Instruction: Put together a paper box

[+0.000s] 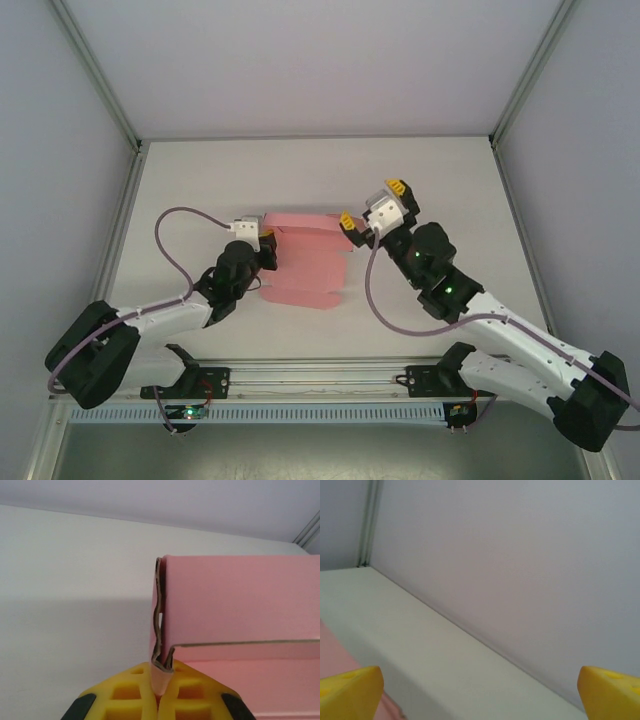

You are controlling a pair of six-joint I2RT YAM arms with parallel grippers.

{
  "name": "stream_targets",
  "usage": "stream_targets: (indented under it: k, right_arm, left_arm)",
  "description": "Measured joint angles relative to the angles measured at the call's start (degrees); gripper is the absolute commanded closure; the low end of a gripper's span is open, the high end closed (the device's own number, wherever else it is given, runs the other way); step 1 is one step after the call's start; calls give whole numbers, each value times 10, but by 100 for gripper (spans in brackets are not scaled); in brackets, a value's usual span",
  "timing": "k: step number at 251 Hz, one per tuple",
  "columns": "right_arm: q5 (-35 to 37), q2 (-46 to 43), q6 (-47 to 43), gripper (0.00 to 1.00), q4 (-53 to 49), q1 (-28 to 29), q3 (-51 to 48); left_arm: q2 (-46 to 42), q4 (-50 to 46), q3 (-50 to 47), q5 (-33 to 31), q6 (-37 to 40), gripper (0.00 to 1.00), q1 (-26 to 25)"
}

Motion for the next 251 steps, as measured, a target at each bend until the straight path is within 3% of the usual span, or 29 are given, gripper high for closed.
stream_targets:
  k: [69,251]
  right_arm:
    - [-40,52,46,2,-64,-27,21]
    - [-120,126,33,2,-132,-28,52]
  left_arm:
    - [-12,-15,-2,10,-4,100,3]
    - [16,-19,0,37,-23,100,3]
